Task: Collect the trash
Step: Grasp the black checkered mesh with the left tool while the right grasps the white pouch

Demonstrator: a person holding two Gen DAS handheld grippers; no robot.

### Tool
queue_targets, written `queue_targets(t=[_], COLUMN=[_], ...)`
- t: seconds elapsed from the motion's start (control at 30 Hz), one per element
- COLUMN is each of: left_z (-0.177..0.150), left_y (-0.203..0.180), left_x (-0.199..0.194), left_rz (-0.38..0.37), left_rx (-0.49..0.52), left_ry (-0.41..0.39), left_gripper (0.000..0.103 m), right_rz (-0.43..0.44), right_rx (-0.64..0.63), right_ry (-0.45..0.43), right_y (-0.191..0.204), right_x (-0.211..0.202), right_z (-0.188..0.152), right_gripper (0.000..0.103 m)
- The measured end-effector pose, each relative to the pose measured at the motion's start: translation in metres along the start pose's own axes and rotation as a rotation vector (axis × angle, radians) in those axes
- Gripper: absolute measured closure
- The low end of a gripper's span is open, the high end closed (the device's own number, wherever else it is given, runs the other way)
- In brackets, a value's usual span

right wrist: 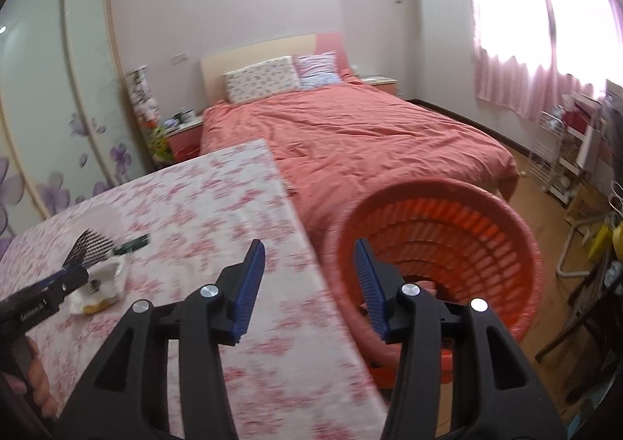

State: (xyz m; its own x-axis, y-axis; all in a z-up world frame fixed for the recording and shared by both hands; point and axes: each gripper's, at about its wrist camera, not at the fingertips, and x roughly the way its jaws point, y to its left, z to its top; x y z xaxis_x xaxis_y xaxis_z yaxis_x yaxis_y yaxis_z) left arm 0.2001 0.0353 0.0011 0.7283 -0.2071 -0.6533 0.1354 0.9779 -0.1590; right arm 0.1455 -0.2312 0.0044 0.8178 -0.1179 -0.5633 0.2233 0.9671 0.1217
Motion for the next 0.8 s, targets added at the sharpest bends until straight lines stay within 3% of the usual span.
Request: queue_targets(t=[0.27,0.8], left_z=[-0.013,-0.020], left_y=[0.058,0.112], left_x=[0.000,-0.026], left_rz=[0.097,0.145], left_rx=[-0.068,-0.147], left_ry=[0.015,-0.011], left_gripper=[0.039,0.039], right_rz=[0.072,0.256], right_rx=[-0.051,-0.166], right_ry=[0.037,0.151], right_y=[0.050,0.157], right_x=[0.006,0.045], right_z=[-0.010,-0.024], right_gripper=[0.055,0.055])
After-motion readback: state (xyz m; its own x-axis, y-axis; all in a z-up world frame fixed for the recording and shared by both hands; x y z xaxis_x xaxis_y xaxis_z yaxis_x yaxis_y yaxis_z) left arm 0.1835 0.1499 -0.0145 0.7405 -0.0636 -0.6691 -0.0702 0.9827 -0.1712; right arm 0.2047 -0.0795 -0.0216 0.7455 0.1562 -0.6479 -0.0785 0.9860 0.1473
